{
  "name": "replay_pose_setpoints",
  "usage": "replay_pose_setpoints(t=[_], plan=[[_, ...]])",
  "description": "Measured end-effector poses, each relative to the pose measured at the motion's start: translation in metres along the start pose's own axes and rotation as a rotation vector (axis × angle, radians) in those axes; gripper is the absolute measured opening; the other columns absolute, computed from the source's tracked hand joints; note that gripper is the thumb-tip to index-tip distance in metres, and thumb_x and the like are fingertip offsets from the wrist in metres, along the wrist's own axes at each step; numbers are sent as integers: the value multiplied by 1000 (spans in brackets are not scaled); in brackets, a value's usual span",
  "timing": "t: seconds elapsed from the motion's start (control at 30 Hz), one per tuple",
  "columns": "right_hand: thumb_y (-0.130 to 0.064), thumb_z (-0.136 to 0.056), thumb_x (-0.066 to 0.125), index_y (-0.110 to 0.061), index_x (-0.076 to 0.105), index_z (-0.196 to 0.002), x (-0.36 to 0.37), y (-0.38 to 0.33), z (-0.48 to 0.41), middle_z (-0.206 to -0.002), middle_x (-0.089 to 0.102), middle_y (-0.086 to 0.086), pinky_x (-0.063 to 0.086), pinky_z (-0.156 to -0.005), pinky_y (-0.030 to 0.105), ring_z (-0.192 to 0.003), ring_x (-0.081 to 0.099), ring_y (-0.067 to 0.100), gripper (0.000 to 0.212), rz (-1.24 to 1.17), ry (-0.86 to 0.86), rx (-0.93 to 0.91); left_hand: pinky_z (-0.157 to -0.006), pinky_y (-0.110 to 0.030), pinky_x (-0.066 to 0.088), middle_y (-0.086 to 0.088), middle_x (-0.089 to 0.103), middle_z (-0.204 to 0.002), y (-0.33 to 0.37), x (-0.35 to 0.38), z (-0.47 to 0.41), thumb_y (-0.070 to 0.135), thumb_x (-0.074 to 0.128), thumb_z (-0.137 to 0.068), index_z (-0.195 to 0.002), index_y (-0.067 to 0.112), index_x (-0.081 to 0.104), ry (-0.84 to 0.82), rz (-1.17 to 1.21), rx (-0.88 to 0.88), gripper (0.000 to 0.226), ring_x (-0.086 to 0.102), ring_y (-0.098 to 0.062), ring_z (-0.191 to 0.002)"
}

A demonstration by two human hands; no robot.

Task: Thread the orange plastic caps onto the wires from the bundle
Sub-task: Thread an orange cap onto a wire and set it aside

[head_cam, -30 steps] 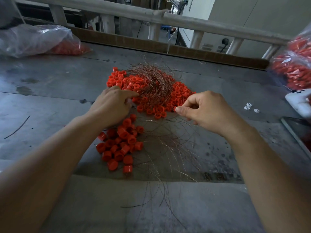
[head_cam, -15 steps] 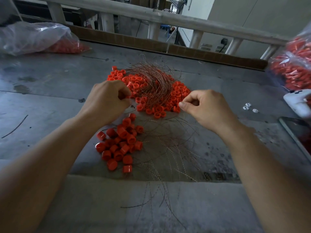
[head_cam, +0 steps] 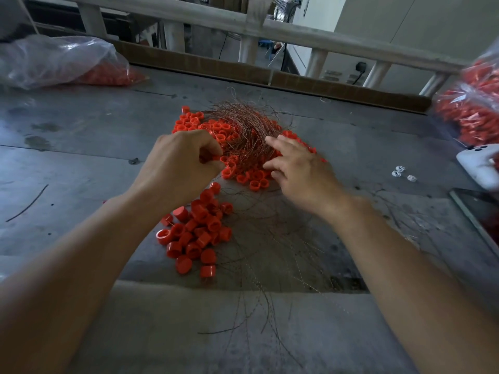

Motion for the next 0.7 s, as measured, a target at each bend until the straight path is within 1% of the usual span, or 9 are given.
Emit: replay_pose_setpoints(t=[0.07, 0.13, 0.23, 0.33, 0.4, 0.47, 0.57, 0.63, 0.7], plan=[[-17, -94, 47, -10, 48, -130, 12, -1, 0, -152, 22, 0, 13, -114, 36, -141, 12, 15, 37, 7, -81, 3, -57, -5, 31, 25, 49, -69, 1, 0, 1, 16, 70, -79, -91, 17, 69, -5, 4, -1, 12, 47, 10, -65], [-18, -95, 46, -7, 45, -132, 12, -2, 0, -150, 27, 2, 14, -115, 36, -140, 16, 15, 39, -17, -74, 0, -56, -5, 31, 25, 50, -69, 1, -1, 2, 16, 70, -79, -91, 17, 69, -7, 6, -2, 12, 47, 11, -65], [-15, -92, 52, -2, 59, -118, -14, -8, 2, -134, 50, 8, 27, -108, 34, -129, 39, 20, 30, -69, 124, -29, -55, -3, 32, 24, 50, -69, 1, -4, 3, 17, 70, -79, -92, 17, 69, -5, 4, -3, 12, 47, 11, -65], [-8, -86, 59, -1, 67, -104, -34, -10, 8, -113, 64, 11, 35, -94, 23, -109, 57, 23, 20, -111, 269, -37, -54, -1, 33, 25, 50, -70, 2, -6, 3, 18, 70, -79, -92, 18, 69, -5, 10, -5, 13, 48, 11, -66], [-6, -86, 59, 0, 68, -102, -37, -8, 9, -109, 66, 12, 37, -90, 20, -104, 59, 22, 19, -128, 281, -23, -53, 1, 34, 25, 49, -71, 2, -5, 3, 18, 70, -79, -93, 18, 69, -10, 17, -5, 14, 48, 12, -66], [-7, -86, 59, 0, 68, -102, -40, -6, 10, -108, 66, 11, 40, -90, 22, -103, 60, 22, 19, -157, 303, -6, -54, 3, 34, 25, 50, -71, 3, -5, 4, 17, 70, -79, -94, 18, 69, -17, 20, -6, 14, 47, 12, -66], [-4, -83, 62, 0, 69, -99, -62, -10, 20, -99, 69, 14, 51, -85, 32, -92, 65, 25, 18, -237, 469, -39, -56, 2, 36, 25, 51, -71, 6, -6, 5, 16, 71, -79, -93, 19, 69, -10, 65, -11, 14, 49, 12, -65], [-1, -81, 63, 1, 67, -103, -78, -17, 28, -92, 71, 14, 54, -77, 33, -84, 68, 23, 22, -285, 576, -90, -60, 5, 36, 25, 54, -72, 11, -6, 7, 15, 72, -77, -94, 23, 67, -15, 134, 8, 19, 53, 14, -63], [-2, -79, 66, 2, 64, -107, -88, -26, 36, -85, 72, 10, 56, -72, 33, -79, 69, 19, 28, -303, 647, -155, -63, 7, 36, 24, 55, -74, 21, -5, 10, 14, 73, -75, -99, 31, 63, -36, 194, 60, 31, 52, 21, -66]])
Point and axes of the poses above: each hand's wrist, its own z-axis away from the middle knuckle, its own x-axis out of the palm, y = z × x, the point moved 10 cm from there along -z, towards the middle knuckle
